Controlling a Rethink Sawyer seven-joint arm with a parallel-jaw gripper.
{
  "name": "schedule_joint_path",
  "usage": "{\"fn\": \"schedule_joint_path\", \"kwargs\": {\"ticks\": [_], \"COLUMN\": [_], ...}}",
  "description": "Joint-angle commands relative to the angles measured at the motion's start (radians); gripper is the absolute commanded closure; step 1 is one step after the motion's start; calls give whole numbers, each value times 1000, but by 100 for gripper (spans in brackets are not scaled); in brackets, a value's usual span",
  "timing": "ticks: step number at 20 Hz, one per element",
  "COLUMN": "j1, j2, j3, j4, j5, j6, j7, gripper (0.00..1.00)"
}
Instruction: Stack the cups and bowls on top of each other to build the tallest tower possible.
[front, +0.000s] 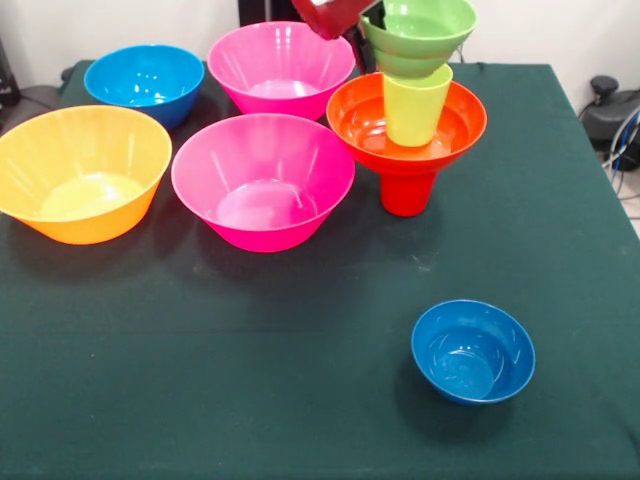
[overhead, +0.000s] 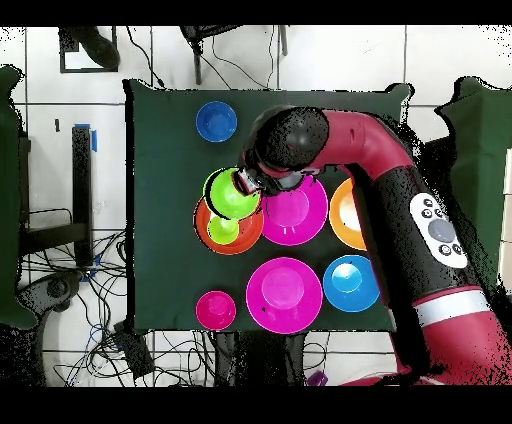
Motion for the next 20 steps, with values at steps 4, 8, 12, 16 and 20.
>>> {"fn": "schedule_joint_path", "kwargs": {"ticks": [4, 8, 12, 16, 20], "j1": [-14, -18, -15, -15, -8], "j2": [54, 46, 49, 43, 40], "j3": [47, 61, 66, 66, 56], "j4": [-7, 20, 32, 49, 51], "j5": [-76, -63, -67, -69, -81], "j6": [57, 61, 48, 42, 47], "j7": [-246, -224, -202, -180, -171], "gripper": [100, 100, 100, 100, 100]}}
